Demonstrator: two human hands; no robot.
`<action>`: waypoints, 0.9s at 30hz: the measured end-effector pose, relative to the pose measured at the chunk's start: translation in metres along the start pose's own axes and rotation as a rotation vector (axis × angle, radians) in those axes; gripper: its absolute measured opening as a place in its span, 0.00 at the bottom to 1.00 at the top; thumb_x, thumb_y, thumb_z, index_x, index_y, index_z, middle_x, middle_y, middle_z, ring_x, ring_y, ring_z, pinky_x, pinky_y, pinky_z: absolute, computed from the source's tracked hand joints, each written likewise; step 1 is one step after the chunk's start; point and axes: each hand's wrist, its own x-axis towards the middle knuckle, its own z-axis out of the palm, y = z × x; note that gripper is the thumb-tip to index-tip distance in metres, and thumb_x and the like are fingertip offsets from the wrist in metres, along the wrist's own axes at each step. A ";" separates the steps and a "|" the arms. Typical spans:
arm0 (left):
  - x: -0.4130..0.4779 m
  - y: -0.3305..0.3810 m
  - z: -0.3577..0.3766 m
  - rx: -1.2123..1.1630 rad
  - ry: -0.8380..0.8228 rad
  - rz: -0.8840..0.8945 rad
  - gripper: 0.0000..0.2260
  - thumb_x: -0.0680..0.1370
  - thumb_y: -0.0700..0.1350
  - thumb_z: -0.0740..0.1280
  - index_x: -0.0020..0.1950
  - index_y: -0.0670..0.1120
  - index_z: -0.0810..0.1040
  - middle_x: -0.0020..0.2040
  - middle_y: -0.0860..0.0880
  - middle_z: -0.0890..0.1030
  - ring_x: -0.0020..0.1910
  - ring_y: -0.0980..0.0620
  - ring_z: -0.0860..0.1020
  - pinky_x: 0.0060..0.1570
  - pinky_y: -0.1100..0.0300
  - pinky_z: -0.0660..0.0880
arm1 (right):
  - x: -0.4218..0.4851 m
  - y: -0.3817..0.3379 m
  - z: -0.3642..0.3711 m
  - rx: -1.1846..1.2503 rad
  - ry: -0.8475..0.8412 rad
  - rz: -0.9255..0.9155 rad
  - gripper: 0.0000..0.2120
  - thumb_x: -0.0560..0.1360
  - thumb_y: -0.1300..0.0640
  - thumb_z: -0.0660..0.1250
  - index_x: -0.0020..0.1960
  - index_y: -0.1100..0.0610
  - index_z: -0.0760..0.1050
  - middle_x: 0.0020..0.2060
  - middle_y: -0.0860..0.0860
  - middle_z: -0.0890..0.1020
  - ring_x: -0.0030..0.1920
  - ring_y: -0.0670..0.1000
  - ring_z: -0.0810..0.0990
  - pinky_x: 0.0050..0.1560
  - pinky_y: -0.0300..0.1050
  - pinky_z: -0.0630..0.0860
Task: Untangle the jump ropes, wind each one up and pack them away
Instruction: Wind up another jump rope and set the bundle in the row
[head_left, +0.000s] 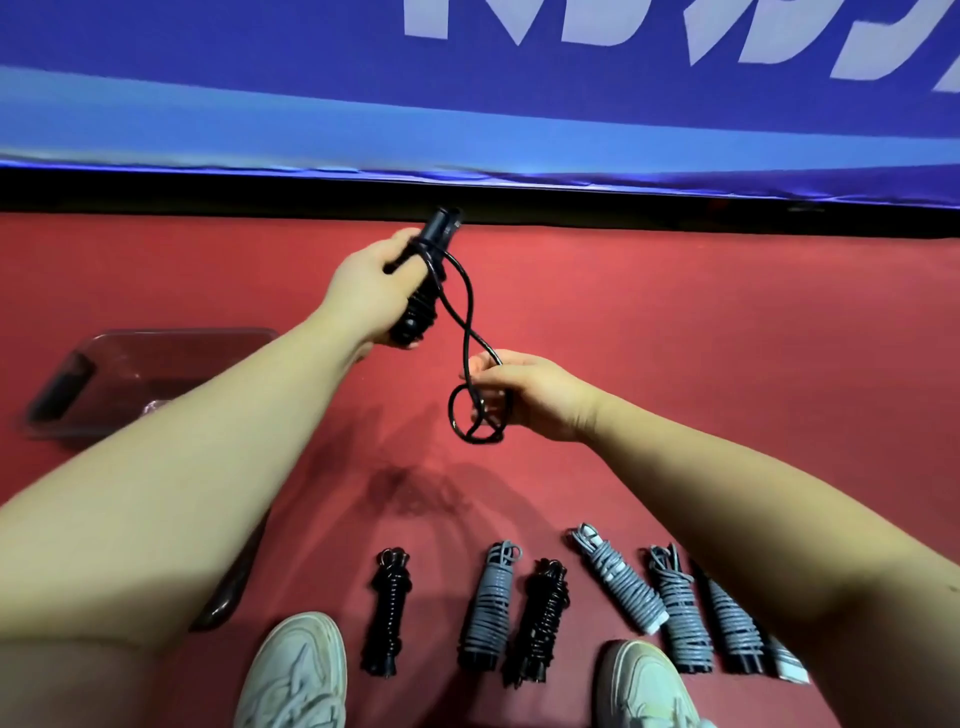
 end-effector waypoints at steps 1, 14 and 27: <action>0.001 0.001 -0.003 -0.081 0.047 -0.040 0.10 0.80 0.45 0.62 0.60 0.55 0.76 0.41 0.46 0.79 0.26 0.49 0.78 0.26 0.54 0.78 | -0.002 0.004 -0.002 0.020 0.013 0.031 0.09 0.78 0.64 0.60 0.42 0.54 0.73 0.23 0.45 0.70 0.28 0.46 0.69 0.37 0.39 0.72; 0.000 -0.054 -0.016 -0.285 0.298 -0.321 0.10 0.81 0.40 0.58 0.45 0.52 0.75 0.39 0.43 0.68 0.32 0.50 0.66 0.29 0.61 0.66 | -0.016 0.010 -0.039 -0.198 0.126 0.174 0.05 0.76 0.53 0.65 0.51 0.51 0.77 0.33 0.48 0.66 0.28 0.45 0.61 0.27 0.36 0.54; -0.006 -0.048 -0.005 -0.080 0.090 -0.224 0.11 0.81 0.43 0.61 0.60 0.53 0.76 0.39 0.45 0.76 0.29 0.47 0.74 0.24 0.57 0.75 | -0.004 -0.001 -0.040 -0.042 0.570 0.076 0.16 0.78 0.45 0.61 0.37 0.55 0.70 0.35 0.50 0.75 0.34 0.49 0.78 0.39 0.44 0.76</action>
